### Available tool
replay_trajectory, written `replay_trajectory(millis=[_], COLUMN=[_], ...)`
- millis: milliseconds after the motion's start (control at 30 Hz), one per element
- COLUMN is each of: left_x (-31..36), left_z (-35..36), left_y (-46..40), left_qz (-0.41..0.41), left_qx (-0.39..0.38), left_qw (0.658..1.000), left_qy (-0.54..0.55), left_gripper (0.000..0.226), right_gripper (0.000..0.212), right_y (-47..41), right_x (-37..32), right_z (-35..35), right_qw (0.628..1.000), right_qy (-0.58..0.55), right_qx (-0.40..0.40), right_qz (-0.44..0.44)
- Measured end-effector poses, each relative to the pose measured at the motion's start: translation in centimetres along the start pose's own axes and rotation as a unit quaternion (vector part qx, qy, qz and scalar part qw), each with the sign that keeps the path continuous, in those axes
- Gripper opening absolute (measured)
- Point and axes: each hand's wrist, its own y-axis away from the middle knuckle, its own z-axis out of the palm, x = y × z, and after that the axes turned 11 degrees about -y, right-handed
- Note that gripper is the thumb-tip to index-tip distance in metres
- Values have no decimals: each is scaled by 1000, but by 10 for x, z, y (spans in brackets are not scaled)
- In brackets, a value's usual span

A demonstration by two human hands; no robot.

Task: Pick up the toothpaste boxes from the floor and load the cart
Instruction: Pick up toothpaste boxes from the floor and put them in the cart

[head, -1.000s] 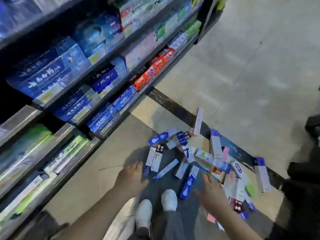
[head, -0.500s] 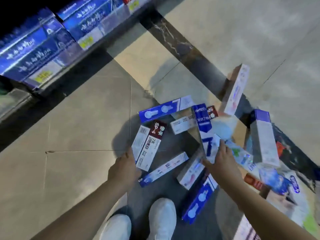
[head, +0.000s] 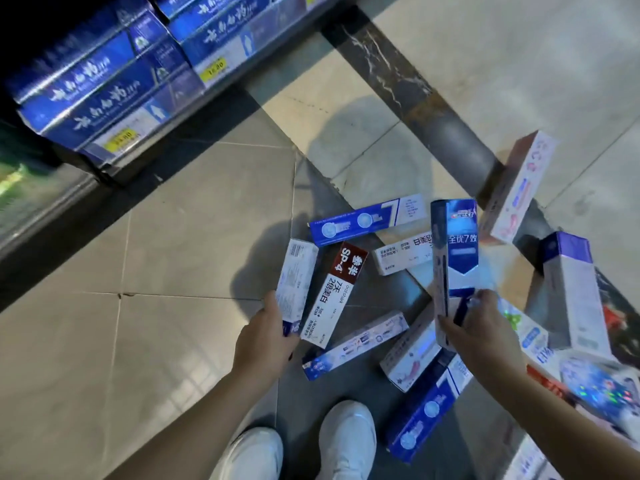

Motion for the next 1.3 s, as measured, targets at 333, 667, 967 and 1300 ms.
replay_trajectory(millis=[333, 667, 967, 1300], left_x=[62, 71, 49, -9], left_z=[-195, -350, -395, -376], left_y=[154, 392, 546, 669], left_qz=[39, 97, 193, 222], left_qx=[41, 55, 87, 166], left_qw=[993, 981, 968, 952], left_qy=[105, 156, 134, 133], left_gripper=[54, 59, 53, 63], right_gripper=[40, 47, 50, 53], right_y=[158, 407, 562, 680], right_x=[-131, -169, -127, -75], right_z=[-136, -302, -354, -353], right_qw=[997, 994, 984, 966], right_qy=[-11, -79, -127, -141], right_qx=[-30, 24, 97, 130], right_qz=[-70, -64, -82, -172])
